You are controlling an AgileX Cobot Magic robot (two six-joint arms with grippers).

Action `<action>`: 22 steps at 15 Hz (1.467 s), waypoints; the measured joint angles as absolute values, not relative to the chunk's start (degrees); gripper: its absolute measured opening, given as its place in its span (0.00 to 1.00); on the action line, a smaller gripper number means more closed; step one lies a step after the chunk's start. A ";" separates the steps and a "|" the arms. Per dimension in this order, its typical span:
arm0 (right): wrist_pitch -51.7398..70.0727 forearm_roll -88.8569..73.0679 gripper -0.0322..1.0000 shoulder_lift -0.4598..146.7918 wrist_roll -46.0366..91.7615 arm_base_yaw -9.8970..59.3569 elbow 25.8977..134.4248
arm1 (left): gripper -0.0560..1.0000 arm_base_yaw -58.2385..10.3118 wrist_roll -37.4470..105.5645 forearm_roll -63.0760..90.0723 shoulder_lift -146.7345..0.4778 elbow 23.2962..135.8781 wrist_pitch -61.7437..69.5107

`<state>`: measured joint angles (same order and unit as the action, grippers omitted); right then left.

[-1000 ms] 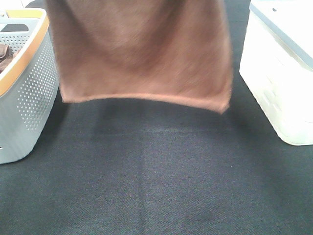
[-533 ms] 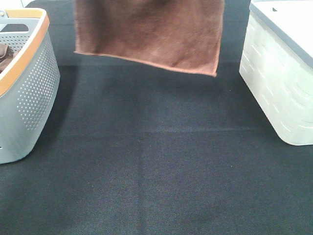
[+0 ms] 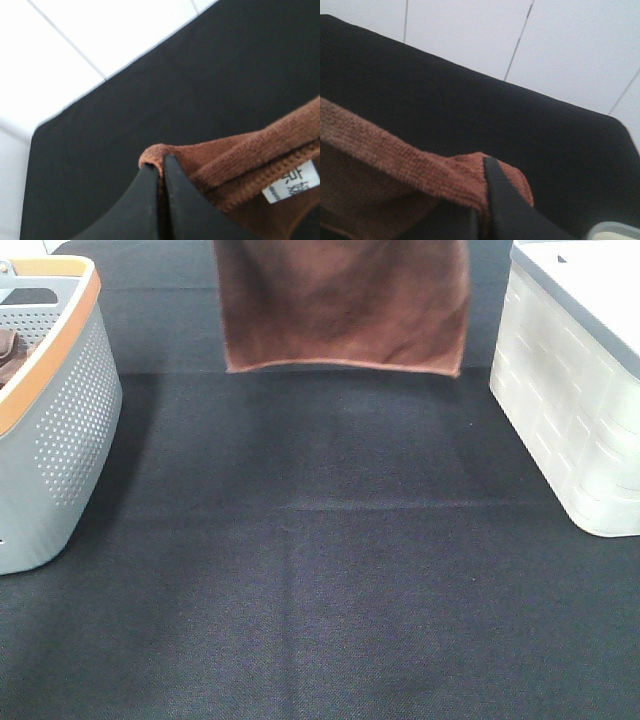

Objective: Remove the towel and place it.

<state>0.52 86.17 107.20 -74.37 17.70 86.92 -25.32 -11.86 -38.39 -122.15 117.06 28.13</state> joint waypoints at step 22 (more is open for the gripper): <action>-23.72 99.41 0.03 105.54 -98.49 17.82 49.27 | 0.05 -25.32 -2.81 -6.02 -119.86 93.51 68.58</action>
